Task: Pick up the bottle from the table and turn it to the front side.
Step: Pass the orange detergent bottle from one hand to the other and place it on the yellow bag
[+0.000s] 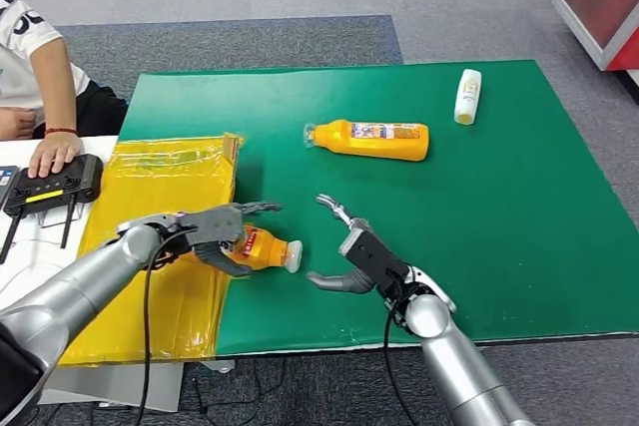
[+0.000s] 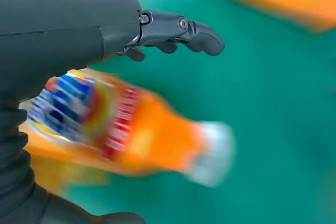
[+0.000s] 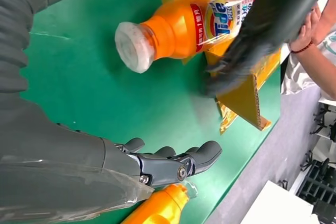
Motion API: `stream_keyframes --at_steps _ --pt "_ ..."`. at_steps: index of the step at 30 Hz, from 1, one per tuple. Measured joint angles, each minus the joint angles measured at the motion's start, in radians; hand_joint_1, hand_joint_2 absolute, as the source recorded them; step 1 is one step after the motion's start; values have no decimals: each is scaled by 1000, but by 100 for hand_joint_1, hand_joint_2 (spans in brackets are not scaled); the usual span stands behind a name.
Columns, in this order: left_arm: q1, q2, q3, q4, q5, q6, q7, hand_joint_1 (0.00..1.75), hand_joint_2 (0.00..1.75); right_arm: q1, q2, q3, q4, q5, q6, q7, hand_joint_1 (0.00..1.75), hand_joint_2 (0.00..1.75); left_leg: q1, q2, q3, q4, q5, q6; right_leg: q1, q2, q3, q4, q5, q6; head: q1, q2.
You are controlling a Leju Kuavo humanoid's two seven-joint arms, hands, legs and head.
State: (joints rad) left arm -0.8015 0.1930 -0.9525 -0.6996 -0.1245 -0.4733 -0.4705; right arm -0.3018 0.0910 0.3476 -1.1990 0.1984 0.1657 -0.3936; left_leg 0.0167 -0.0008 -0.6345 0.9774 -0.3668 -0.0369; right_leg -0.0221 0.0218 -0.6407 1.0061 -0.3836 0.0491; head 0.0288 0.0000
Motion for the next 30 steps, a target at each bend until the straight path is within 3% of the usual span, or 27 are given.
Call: stream_keyframes --at_steps 5,11,18,30 --pt "159 70 168 -187 132 -134 -194 0 175 1 -8 5 -1 -22 1 -2 0 175 0 0 0 0 0 0 0 0 0 0 0 0 0 0" --pt "367 85 379 -433 214 -263 -233 0 175 10 -13 12 -26 -36 3 0 0 175 0 0 0 0 -2 2 0 0 0 0 -3 1 0 0" --pt "500 39 515 -511 136 -183 -234 0 175 55 -24 3 -91 -129 56 -13 0 175 0 0 0 0 -3 2 0 0 0 -1 -3 2 0 0" --pt "605 -3 567 -572 99 -114 -227 0 175 124 -34 -73 -196 -385 244 -49 0 175 0 0 0 0 -4 1 0 0 0 -1 -3 2 0 0"
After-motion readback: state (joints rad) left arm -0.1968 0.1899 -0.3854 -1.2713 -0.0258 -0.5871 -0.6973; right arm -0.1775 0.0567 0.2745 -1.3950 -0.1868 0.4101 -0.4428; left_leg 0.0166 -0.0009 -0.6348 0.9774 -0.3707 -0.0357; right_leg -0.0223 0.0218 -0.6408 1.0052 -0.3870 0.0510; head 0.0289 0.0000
